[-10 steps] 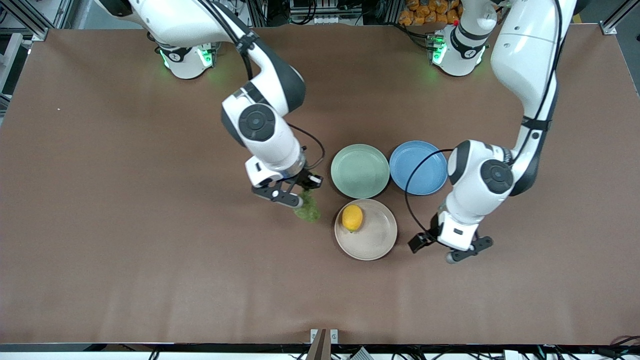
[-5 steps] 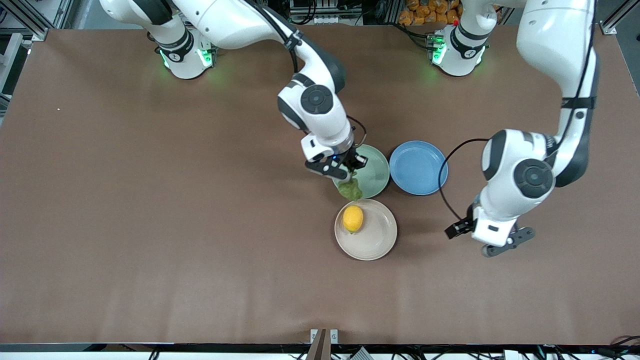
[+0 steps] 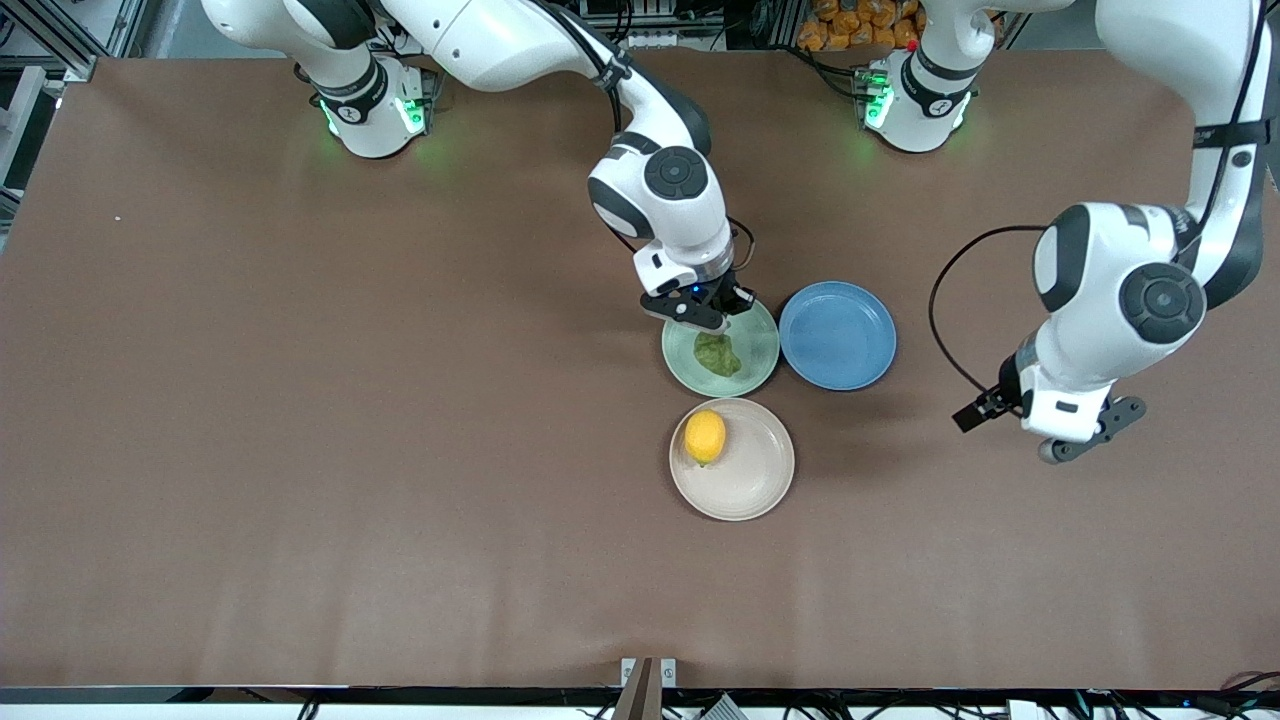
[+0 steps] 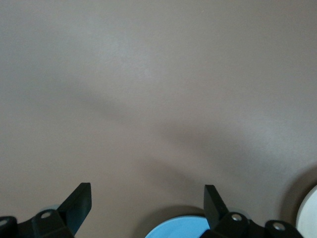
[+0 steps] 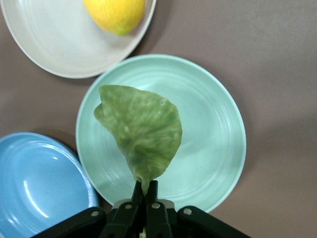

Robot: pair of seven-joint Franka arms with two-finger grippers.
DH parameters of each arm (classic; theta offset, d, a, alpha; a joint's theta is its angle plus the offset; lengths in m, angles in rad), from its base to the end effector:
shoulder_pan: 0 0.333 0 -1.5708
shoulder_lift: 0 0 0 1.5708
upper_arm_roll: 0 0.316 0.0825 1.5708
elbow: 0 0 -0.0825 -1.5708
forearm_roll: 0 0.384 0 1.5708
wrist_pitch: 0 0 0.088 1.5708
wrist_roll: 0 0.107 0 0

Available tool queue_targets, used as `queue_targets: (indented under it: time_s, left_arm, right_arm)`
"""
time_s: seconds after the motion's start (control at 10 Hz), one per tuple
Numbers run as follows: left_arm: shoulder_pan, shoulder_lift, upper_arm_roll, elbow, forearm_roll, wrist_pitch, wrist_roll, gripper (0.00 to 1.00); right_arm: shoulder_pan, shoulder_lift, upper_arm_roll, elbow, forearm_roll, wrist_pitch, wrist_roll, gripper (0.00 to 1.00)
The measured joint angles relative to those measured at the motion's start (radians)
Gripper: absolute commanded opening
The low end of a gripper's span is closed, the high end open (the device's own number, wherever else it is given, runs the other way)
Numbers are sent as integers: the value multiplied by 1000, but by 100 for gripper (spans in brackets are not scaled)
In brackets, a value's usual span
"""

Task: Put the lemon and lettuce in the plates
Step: 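Lower the lettuce onto the green plate with the right gripper, then open the right gripper and lift it off the lettuce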

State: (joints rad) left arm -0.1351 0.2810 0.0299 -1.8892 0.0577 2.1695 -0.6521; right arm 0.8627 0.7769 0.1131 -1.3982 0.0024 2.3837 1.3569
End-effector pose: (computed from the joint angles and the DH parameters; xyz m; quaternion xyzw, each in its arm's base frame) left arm 0.6152 -0.0636 0.3583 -0.9669 -0.2537 -0.0100 0.0261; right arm 0.4369 0.6117 0.2664 -0.9714 0.2088 -0.0063 0.1128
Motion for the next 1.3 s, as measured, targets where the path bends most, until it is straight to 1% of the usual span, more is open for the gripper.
queue_targets:
  time_s: [0.3, 0.5, 0.7, 0.8, 1.0, 1.1, 1.3]
  left_arm:
    - [5, -89, -3, -95, 0, 3, 2, 100]
    - [5, -169, -4, -174, 0, 5, 2, 100]
    - [5, -241, -5, -238, 0, 7, 7, 100]
    - [5, -263, -5, -247, 0, 9, 37, 100]
    - [21, -287, -4, -223, 0, 22, 199, 100]
    - [37, -296, -4, -192, 0, 23, 299, 100]
    - [48, -307, -4, -113, -1, 1, 379, 100]
  right_arm:
    - [8, 1, -4, -9, -16, 0, 13, 100]
    - [3, -4, -15, 0, -21, -2, 13, 100]
    - [-30, -40, -30, 25, -27, -49, -13, 100]
    - [-69, -81, -32, 41, -27, -100, -67, 100]
    - [-173, -202, -33, 55, -27, -221, -206, 100]
    - [-235, -273, -33, 57, -27, -293, -292, 100]
    - [-356, -383, -34, 55, -26, -431, -470, 100]
